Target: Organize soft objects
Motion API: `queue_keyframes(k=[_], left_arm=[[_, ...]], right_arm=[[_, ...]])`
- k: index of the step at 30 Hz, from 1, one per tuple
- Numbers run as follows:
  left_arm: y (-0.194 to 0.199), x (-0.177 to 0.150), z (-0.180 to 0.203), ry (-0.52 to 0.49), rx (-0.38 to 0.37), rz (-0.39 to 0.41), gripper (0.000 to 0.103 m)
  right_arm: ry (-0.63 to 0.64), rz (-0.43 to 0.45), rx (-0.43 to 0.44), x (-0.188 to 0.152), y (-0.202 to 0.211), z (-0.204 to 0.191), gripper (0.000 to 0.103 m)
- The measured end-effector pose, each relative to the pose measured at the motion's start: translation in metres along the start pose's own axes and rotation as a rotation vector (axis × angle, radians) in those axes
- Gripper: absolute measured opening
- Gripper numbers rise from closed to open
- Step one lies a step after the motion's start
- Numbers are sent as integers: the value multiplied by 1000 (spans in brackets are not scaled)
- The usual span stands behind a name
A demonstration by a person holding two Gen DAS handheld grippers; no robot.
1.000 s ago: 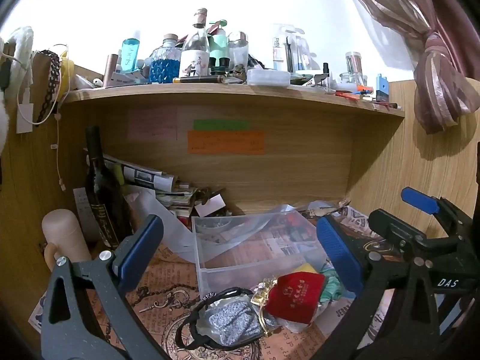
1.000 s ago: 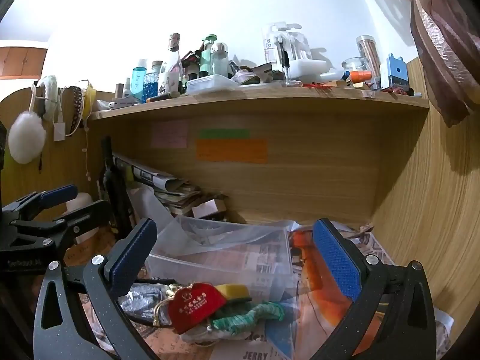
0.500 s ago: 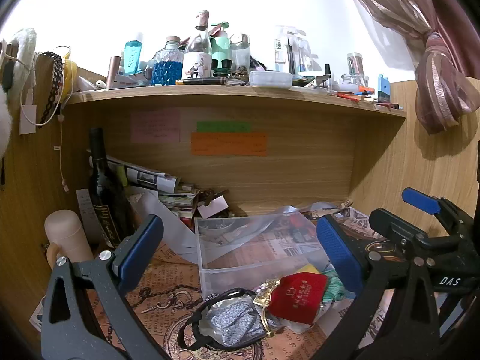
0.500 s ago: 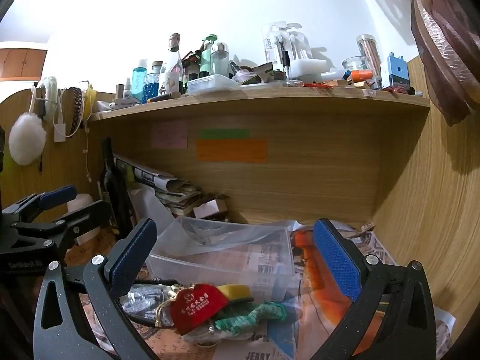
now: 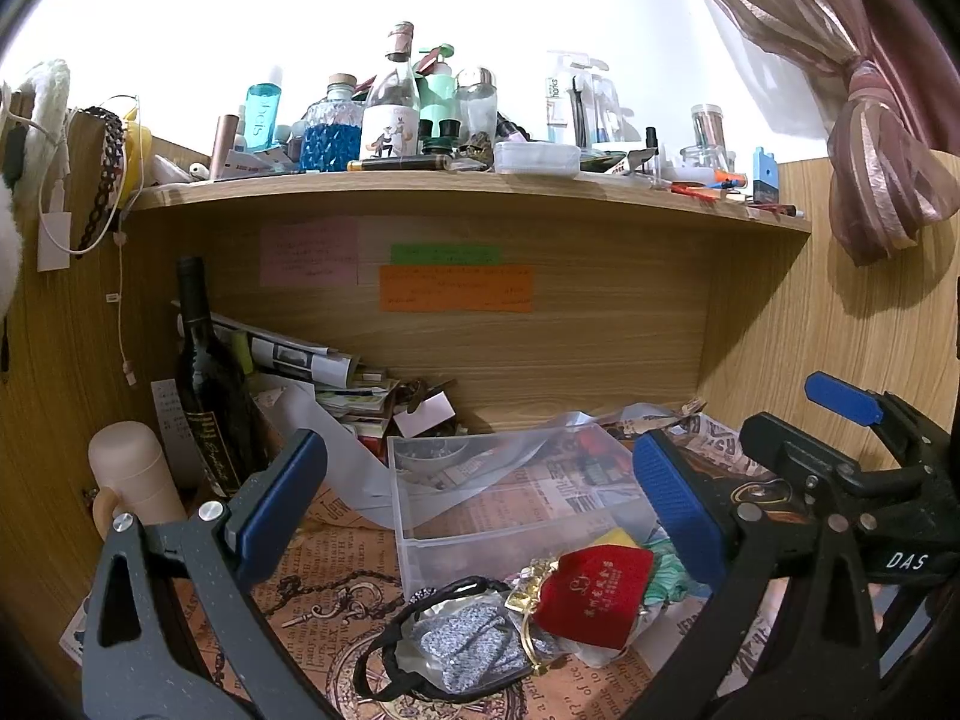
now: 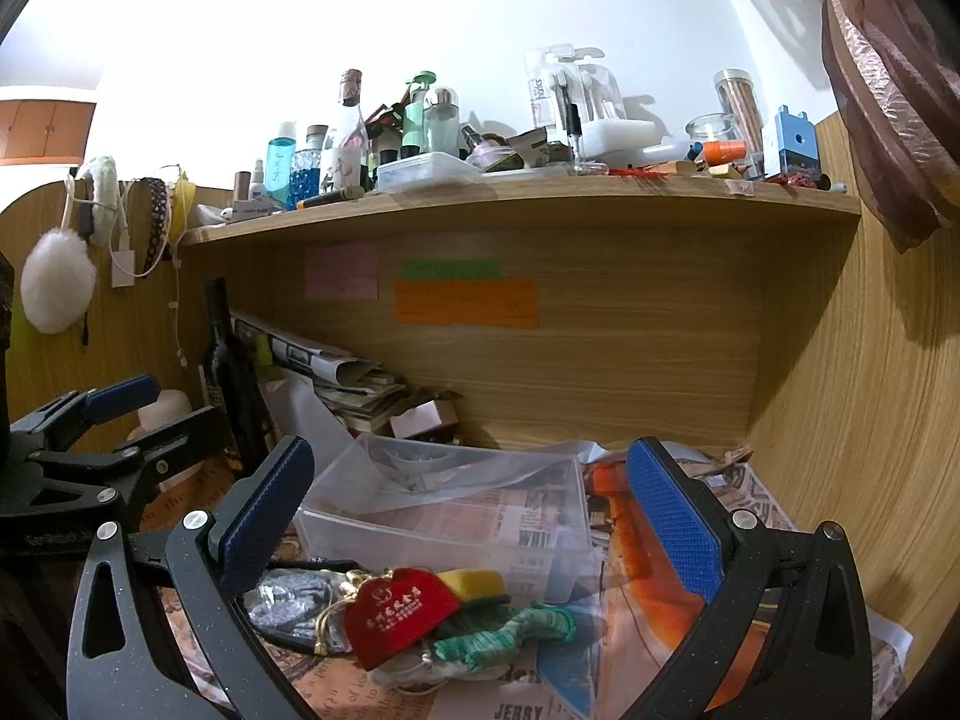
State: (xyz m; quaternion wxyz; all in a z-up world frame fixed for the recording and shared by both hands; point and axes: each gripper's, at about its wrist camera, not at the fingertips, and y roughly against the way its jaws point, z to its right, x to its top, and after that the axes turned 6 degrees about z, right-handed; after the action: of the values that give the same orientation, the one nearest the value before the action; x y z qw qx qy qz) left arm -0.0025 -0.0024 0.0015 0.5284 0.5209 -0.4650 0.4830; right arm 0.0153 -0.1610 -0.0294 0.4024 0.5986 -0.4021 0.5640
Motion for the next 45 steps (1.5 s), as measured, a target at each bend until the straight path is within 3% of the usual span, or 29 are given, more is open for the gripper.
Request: queue_keyframes(k=[45], left_arm=[[-3,4,7,-8,0,6,103]], right_arm=[[-11,19,14,5,8,-3,103]])
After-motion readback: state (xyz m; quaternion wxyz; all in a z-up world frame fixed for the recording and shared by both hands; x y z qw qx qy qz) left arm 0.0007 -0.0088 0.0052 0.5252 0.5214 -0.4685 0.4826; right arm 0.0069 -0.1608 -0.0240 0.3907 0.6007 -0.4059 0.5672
